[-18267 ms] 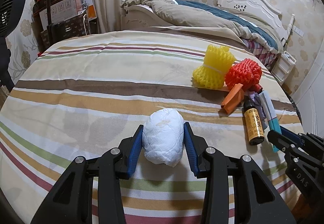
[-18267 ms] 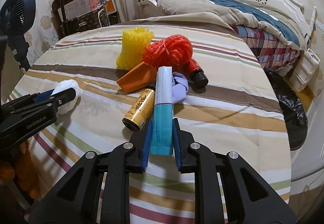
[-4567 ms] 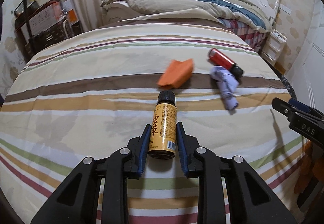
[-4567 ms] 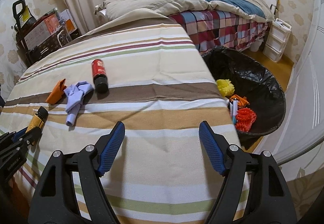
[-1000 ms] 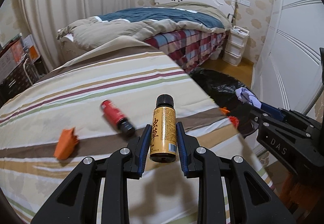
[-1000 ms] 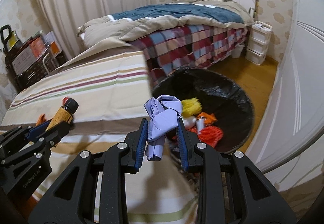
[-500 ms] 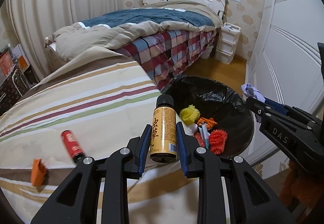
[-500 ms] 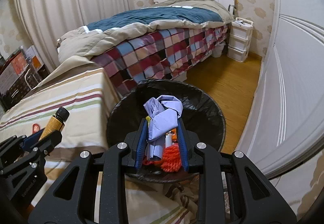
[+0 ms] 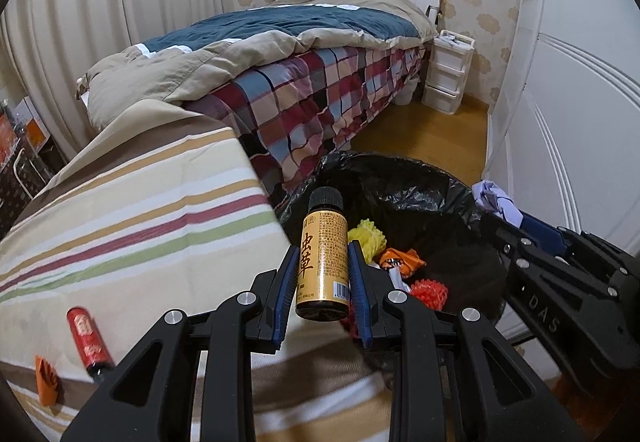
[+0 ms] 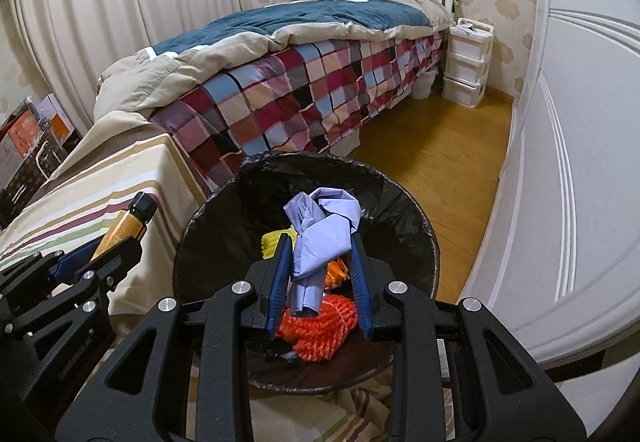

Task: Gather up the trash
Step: 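Carry the gold can and lavender cloth over the black bin and open both tools, then move both open tools back over the bed toward the remaining items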

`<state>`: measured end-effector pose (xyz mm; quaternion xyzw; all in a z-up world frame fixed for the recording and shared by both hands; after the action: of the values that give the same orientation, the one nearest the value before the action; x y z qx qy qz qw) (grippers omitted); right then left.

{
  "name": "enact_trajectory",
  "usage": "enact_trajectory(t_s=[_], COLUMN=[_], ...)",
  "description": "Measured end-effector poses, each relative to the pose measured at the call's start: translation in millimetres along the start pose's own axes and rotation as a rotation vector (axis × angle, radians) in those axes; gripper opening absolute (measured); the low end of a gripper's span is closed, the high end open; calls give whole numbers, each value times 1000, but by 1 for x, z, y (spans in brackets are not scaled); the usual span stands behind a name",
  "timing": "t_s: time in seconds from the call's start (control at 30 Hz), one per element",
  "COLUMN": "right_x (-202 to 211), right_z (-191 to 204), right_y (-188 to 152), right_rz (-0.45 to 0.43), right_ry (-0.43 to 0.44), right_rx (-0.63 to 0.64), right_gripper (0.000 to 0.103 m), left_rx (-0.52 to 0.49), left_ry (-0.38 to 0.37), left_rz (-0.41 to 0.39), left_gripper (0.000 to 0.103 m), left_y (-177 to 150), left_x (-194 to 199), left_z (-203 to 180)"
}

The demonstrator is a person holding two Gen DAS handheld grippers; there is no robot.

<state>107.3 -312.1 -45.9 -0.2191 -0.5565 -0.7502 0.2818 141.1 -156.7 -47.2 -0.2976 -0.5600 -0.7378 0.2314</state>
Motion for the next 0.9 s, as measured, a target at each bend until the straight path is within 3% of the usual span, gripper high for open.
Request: enact_trajectory(t_s=[0.17, 0.23, 0.3, 0.5, 0.9], right_x=[-8, -10, -10, -9, 5], right_z=[-8, -11, -13, -16, -15], right_y=[3, 4, 5, 3, 0], right_rz=[2, 0, -8, -16, -36], right_ry=[-10, -16, -26, -47, -73], right_rx=[-12, -17, -20, -26, -33], right_gripper=[29, 38, 48, 59, 78], left_rx=[-23, -28, -22, -6, 18], left_ry=[6, 14, 23, 41, 69], left_rz=[-3, -3, -7, -22, -39], left_gripper=[28, 35, 51, 73, 78], left_y=[4, 4, 3, 3, 0], left_x=[-6, -8, -7, -5, 6], left_z=[-9, -11, -11, -7, 7])
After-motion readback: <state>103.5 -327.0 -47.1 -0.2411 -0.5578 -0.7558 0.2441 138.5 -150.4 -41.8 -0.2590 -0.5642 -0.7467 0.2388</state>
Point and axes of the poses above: each gripper's, at about its wrist camera, not at the fingertips, and x roughly against the way its jaws point, z to its left, y to its top, the point moved 2 cm from there along -x, roughly the way its jaws point, and after that the axes turned 14 degrees about y, right-handed, at the moved point
